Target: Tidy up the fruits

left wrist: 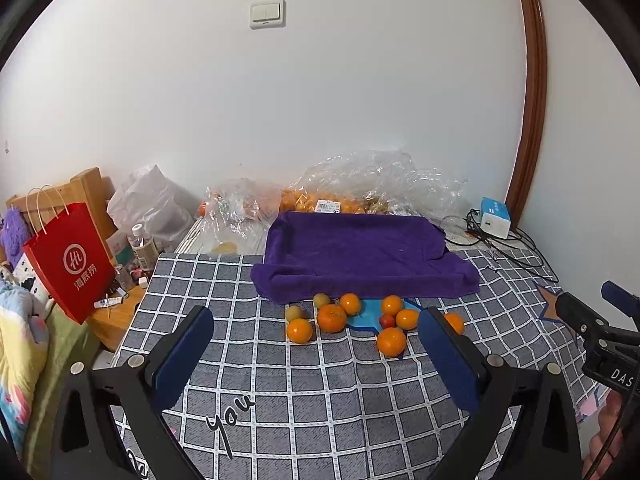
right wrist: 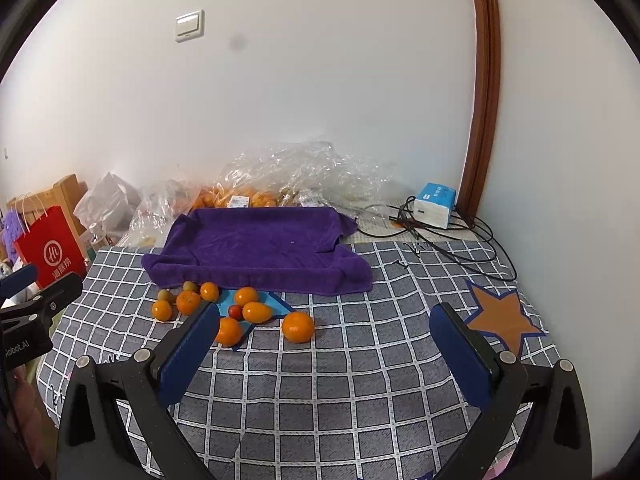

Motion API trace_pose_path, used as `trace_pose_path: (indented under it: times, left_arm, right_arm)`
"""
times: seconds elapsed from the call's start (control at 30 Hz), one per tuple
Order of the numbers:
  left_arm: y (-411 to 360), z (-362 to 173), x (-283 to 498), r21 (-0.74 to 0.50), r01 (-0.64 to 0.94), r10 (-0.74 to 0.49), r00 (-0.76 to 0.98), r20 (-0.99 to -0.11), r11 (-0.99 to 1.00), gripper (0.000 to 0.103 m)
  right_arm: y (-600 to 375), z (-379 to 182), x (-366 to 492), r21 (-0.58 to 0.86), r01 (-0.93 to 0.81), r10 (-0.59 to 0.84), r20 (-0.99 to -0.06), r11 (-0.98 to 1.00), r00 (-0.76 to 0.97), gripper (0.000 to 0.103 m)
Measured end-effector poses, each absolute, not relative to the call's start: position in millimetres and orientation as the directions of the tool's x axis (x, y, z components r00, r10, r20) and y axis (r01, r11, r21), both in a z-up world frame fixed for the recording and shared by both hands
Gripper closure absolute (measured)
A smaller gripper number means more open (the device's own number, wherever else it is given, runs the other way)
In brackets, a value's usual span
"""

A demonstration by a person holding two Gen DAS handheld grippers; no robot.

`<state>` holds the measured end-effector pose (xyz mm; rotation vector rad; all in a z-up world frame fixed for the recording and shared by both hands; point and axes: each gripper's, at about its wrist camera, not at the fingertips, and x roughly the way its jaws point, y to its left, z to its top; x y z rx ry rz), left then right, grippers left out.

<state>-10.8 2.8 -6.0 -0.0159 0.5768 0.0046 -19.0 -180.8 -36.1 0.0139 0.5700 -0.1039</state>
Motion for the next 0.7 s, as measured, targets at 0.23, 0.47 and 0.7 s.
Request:
trace_pose_path:
  times: [0.23, 0.47, 0.7]
  left_arm:
    - [6.1, 1.4, -12.6, -0.036, -0.018, -0.004, 0.844, -0.536, 0.999, 0.0]
    - [11.4, -1.0, -13.7, -0.046, -0.013, -0.014, 0.841, -0.542, 0.999, 0.0]
    - [6.1, 1.3, -17.1, -0.034, -0.001, -0.017, 0.845, -0.535, 0.999, 0.0]
  right_arm:
    - [-178.2, -30.3, -15.6, -0.031, 0.08, -0.084, -0.536, 0.996, 0.84, 0.0]
    - [-177.4, -35.7, -20.5, -0.004, 0.082, -0.071, -0.538, 0.997, 0.84, 0.0]
    - [-179.3, -30.8, -26.3, 0.005, 0.088, -0.073, -0.523, 0.996, 0.849, 0.0]
